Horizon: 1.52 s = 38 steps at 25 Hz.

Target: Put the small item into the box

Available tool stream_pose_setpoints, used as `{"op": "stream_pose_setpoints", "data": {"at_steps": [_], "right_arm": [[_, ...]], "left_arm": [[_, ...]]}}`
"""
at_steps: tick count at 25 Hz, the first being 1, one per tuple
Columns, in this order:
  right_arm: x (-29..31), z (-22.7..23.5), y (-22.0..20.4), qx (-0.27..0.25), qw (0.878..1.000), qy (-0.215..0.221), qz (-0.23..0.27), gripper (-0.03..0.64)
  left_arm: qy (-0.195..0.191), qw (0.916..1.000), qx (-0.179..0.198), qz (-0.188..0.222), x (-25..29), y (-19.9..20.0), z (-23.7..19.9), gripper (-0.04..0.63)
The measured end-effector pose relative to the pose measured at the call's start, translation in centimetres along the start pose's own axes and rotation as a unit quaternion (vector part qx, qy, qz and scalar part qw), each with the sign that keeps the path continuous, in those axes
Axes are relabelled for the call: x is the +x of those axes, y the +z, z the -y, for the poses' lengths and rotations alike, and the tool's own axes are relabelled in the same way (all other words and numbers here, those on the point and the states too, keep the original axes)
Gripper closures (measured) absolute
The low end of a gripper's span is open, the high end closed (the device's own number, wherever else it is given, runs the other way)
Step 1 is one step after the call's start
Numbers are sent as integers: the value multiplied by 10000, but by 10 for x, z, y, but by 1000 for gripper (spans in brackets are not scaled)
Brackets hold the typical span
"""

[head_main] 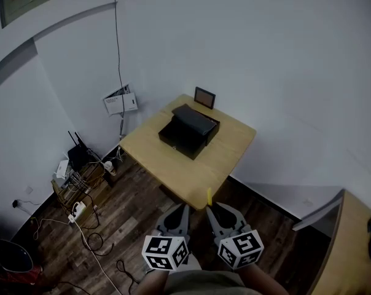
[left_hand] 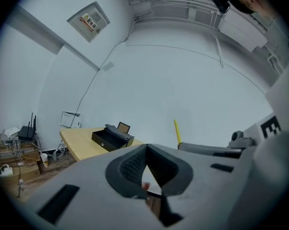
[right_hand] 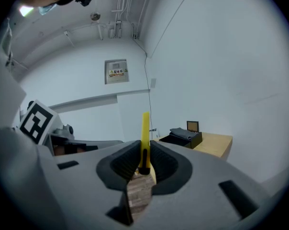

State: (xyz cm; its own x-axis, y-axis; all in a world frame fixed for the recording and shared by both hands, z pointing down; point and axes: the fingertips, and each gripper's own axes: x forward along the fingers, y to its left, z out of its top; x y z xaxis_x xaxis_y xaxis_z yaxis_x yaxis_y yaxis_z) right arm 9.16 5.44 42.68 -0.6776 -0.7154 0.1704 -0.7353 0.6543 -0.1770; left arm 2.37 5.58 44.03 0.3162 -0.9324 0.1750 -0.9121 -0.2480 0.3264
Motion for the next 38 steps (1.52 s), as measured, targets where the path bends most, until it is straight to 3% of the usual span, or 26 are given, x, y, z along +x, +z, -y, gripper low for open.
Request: {"op": "stream_pose_setpoints", "data": {"at_steps": [21, 28, 38], "right_arm": [[205, 63, 61, 17, 9996, -278, 62, 565], [250, 75, 56, 40, 9989, -468, -13, 565], [290, 107, 37, -151, 9971, -527, -534, 565]], "left_arm": [[-400, 9987, 27, -300, 161, 76, -124, 592], [-514, 9977, 33, -431, 193, 81, -159, 592], [-452, 9957, -224, -774, 223, 60, -187, 592]]}}
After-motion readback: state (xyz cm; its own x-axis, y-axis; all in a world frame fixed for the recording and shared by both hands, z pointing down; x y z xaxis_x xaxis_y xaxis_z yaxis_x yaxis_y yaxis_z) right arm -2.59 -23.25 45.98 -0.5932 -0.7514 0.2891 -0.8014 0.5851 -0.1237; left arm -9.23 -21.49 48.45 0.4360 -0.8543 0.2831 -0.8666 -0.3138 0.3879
